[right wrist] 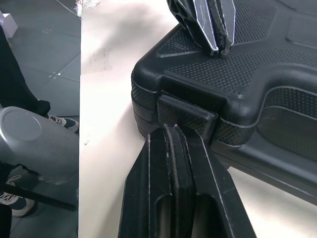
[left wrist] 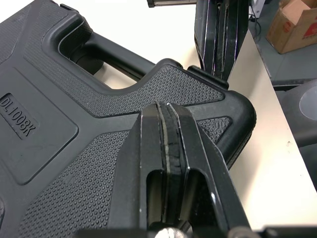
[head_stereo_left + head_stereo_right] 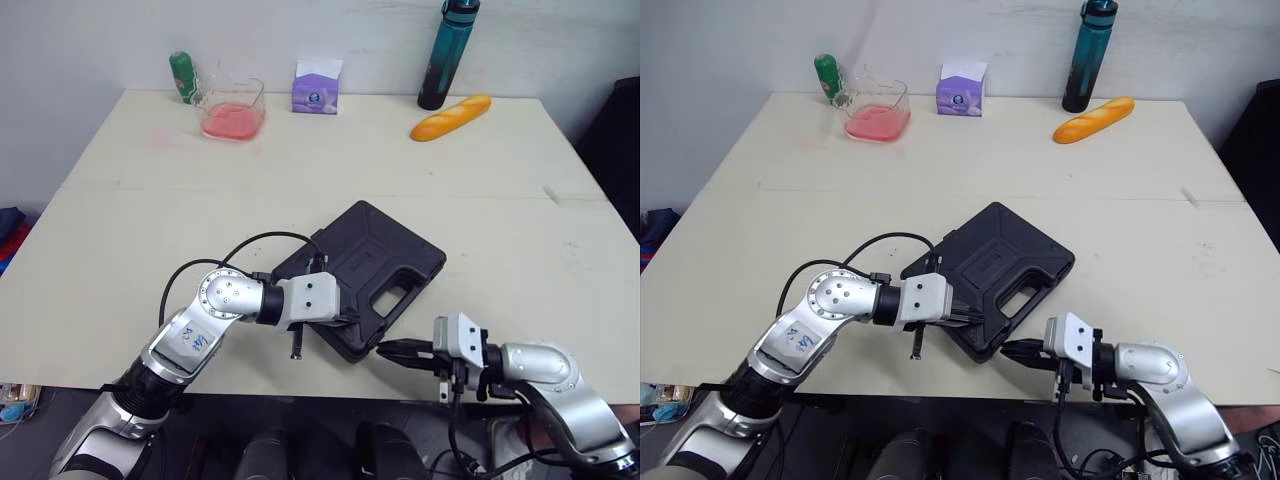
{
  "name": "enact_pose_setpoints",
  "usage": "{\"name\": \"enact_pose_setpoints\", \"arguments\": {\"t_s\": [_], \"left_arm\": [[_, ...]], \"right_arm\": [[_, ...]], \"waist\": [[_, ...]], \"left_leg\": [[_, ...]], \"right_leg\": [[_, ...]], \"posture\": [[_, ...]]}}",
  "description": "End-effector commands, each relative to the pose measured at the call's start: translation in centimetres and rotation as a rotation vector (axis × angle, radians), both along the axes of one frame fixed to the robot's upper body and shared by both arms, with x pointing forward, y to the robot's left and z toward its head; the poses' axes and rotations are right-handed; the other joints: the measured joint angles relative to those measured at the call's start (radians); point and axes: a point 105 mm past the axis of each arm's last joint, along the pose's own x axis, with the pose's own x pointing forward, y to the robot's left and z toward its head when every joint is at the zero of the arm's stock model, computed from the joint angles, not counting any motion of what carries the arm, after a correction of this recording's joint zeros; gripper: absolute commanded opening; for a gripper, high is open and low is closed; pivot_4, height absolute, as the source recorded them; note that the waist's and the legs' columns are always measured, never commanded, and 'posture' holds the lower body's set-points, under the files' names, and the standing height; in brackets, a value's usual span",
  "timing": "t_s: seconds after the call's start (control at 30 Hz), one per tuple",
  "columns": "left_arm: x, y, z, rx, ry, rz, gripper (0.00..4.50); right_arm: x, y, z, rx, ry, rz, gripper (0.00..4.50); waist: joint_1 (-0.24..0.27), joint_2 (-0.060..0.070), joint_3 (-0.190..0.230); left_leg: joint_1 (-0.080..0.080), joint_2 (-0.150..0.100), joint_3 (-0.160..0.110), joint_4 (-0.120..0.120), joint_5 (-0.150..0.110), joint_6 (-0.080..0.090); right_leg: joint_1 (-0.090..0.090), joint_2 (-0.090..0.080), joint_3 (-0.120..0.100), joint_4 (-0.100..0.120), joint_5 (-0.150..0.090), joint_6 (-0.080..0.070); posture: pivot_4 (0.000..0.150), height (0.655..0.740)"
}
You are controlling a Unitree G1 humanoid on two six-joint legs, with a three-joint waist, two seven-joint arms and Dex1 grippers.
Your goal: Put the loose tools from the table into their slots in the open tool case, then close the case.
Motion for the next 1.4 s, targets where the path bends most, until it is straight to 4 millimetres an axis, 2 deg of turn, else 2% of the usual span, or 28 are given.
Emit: {"name": "enact_pose_setpoints", "arguments": {"t_s": [0.03,0.27,0.47,0.53,0.63,0.7,0.77,0.83,0.93,0.97,1.07,1.17,1.2,1.23,1.3,1.37,1.4], "left_arm": [[-0.2,2.1,-6.0,0.191,0.206,0.084,0.08],[-0.4,2.2,-6.5,0.190,0.217,0.100,0.08],[0.1,2.5,-5.8,0.134,0.187,0.120,0.08],[0.3,2.5,-4.7,0.091,0.148,0.087,0.08],[0.7,2.3,-1.7,-0.050,0.056,0.050,0.08],[1.2,3.3,-0.3,-0.077,-0.008,0.042,0.08],[2.1,5.6,2.1,-0.129,-0.077,0.079,0.08],[2.6,7.3,3.6,-0.158,-0.139,0.108,0.08],[2.6,9.4,4.5,-0.164,-0.171,0.159,0.08],[2.3,11.4,4.5,-0.152,-0.164,0.214,0.08],[1.5,15.2,4.4,-0.122,-0.142,0.333,0.08],[0.9,19.1,4.5,-0.098,-0.133,0.465,0.88],[0.7,19.9,4.5,-0.095,-0.129,0.493,1.30],[0.6,20.7,4.5,-0.092,-0.124,0.527,1.81],[0.2,25.1,4.6,-0.045,-0.125,0.693,2.72],[-0.4,28.6,4.7,0.002,-0.135,0.819,3.65],[-0.5,29.6,4.7,0.012,-0.136,0.871,4.09]], "right_arm": [[0.6,0.8,1.5,0.075,-0.014,-0.021,0.00],[0.4,0.8,1.3,0.023,-0.029,0.012,0.00],[0.6,-0.1,1.5,-0.005,-0.044,0.010,0.00],[0.6,-0.5,1.6,-0.015,-0.048,0.008,0.00],[0.4,-1.6,2.1,-0.046,-0.056,0.016,0.00],[0.2,-2.8,2.5,-0.088,-0.064,0.017,0.00],[0.7,-5.4,3.7,-0.144,-0.077,-0.022,0.00],[1.1,-7.0,4.8,-0.170,-0.082,-0.042,0.00],[2.1,-8.8,6.1,-0.203,-0.116,-0.084,0.00],[2.8,-10.3,6.9,-0.251,-0.149,-0.119,0.00],[4.1,-13.5,8.7,-0.335,-0.201,-0.196,0.00],[5.1,-16.4,10.7,-0.377,-0.234,-0.287,0.00],[5.3,-16.9,11.1,-0.382,-0.242,-0.300,0.00],[5.4,-17.4,11.5,-0.380,-0.244,-0.317,0.32],[6.0,-19.6,13.2,-0.427,-0.297,-0.398,0.96],[6.3,-21.2,14.6,-0.464,-0.343,-0.455,1.89],[6.5,-21.5,15.0,-0.460,-0.355,-0.469,2.38]], "waist": [[-0.001,-0.001,-0.001],[-0.004,-0.002,-0.002],[-0.004,-0.001,-0.002],[-0.004,-0.001,-0.002],[-0.004,-0.001,-0.002],[-0.002,0.001,0.000],[0.000,0.000,0.003],[-0.001,0.001,0.007],[0.001,-0.001,0.008],[-0.001,-0.001,0.009],[-0.017,0.002,0.011],[-0.019,0.001,0.013],[-0.019,0.001,0.014],[-0.017,0.001,0.014],[-0.019,0.001,0.015],[-0.025,0.003,0.019],[-0.029,0.004,0.020]], "left_leg": [[0.000,0.000,0.000,0.000,0.000,0.000],[0.005,0.004,0.001,0.000,-0.002,-0.001],[0.006,0.004,0.002,-0.001,-0.002,-0.002],[0.006,0.005,0.002,-0.001,-0.002,-0.002],[0.006,0.005,0.004,-0.001,-0.002,-0.003],[0.005,0.006,0.004,-0.001,-0.002,-0.004],[0.004,0.006,0.004,-0.001,-0.002,-0.004],[0.004,0.006,0.006,-0.001,-0.002,-0.004],[0.004,0.006,0.008,-0.001,-0.002,-0.004],[0.003,0.007,0.008,-0.001,-0.002,-0.004],[-0.001,0.006,0.010,-0.001,-0.003,-0.003],[-0.008,0.005,0.012,0.000,-0.002,-0.002],[-0.009,0.004,0.013,0.000,-0.002,-0.002],[-0.009,0.004,0.013,0.000,-0.002,-0.002],[-0.009,0.003,0.013,0.000,-0.002,-0.002],[-0.009,0.003,0.015,0.001,-0.002,-0.001],[-0.009,0.003,0.016,0.001,-0.002,-0.001]], "right_leg": [[0.000,0.000,0.000,0.001,0.000,0.000],[0.002,-0.001,0.002,0.002,-0.002,-0.003],[0.002,-0.001,0.003,0.003,-0.002,-0.004],[0.002,-0.002,0.003,0.003,-0.002,-0.004],[0.001,-0.001,0.003,0.003,-0.002,-0.004],[0.000,-0.001,0.003,0.003,-0.002,-0.005],[-0.001,-0.001,0.003,0.003,-0.002,-0.005],[-0.003,0.000,0.000,0.004,-0.002,-0.005],[-0.004,0.000,-0.003,0.004,-0.002,-0.005],[-0.004,0.000,-0.003,0.004,-0.002,-0.004],[-0.007,0.000,-0.002,0.004,-0.002,-0.003],[-0.015,0.003,-0.004,0.006,-0.001,-0.003],[-0.016,0.003,-0.005,0.007,-0.001,-0.003],[-0.016,0.002,-0.005,0.007,-0.001,-0.003],[-0.017,0.002,-0.006,0.006,-0.001,-0.003],[-0.018,0.001,-0.004,0.006,-0.001,-0.003],[-0.019,0.001,-0.003,0.006,-0.001,-0.003]], "posture": [[0.150,0.7400],[0.150,0.7400],[0.150,0.7400],[0.150,0.7400],[0.150,0.7400],[0.150,0.7400],[0.150,0.7400],[0.150,0.7400],[0.150,0.7400],[0.150,0.7400],[0.150,0.7400],[0.150,0.7400],[0.150,0.7400],[0.150,0.7400],[0.150,0.7400],[0.150,0.7400],[0.150,0.7400]]}}
